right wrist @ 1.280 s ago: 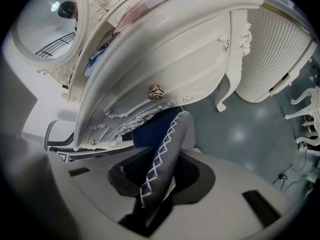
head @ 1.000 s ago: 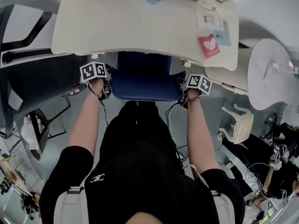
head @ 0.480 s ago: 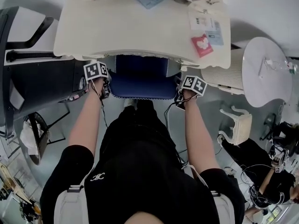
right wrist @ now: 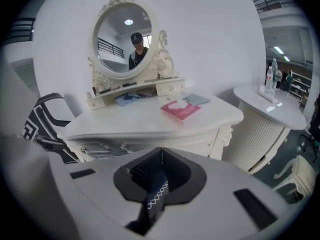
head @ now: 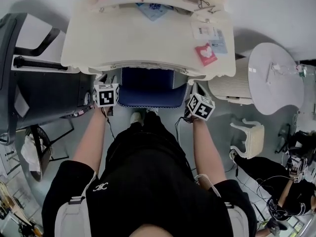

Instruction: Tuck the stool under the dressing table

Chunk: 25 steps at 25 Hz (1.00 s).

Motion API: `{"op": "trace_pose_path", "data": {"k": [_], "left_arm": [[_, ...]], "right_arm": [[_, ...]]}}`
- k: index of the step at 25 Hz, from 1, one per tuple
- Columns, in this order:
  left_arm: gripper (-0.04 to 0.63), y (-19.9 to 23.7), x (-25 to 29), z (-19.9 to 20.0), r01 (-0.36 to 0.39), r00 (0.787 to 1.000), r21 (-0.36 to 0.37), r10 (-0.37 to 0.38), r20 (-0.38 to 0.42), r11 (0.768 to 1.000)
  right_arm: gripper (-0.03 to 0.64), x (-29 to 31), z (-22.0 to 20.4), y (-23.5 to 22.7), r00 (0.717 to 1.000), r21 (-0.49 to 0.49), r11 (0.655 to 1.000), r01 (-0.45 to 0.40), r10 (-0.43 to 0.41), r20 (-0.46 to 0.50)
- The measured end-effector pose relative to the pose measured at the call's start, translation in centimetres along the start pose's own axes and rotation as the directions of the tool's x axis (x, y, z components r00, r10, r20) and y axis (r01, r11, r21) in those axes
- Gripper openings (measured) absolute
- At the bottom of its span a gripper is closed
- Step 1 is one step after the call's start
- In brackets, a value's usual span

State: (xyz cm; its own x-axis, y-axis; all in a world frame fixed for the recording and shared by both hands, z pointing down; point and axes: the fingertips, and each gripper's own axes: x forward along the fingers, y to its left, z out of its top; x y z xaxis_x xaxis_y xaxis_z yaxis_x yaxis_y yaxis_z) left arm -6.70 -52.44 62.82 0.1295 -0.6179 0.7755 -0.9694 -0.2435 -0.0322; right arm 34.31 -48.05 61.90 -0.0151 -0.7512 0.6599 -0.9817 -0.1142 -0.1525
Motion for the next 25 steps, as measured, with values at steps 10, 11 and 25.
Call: {"op": "trace_pose_path", "data": {"k": [10, 11, 25], "left_arm": [[0.006, -4.3, -7.4, 10.7, 0.126, 0.949, -0.041, -0.109, 0.297, 0.991], [0.006, -4.7, -8.2, 11.8, 0.132, 0.94, -0.028, -0.116, 0.321, 0.991], [0.006, -5.6, -17.1, 22.5, 0.101, 0.851, 0.033, -0.103, 0.516, 0.994]], "right_arm": [[0.008, -6.0, 11.4, 9.8, 0.924, -0.156, 0.973, -0.172, 0.214, 0.317], [0.008, -6.8, 12.8, 10.8, 0.908, -0.17, 0.969, -0.18, 0.23, 0.35], [0.008, -14.8, 23.7, 17.5, 0.802, -0.292, 0.944, -0.154, 0.292, 0.521]]}}
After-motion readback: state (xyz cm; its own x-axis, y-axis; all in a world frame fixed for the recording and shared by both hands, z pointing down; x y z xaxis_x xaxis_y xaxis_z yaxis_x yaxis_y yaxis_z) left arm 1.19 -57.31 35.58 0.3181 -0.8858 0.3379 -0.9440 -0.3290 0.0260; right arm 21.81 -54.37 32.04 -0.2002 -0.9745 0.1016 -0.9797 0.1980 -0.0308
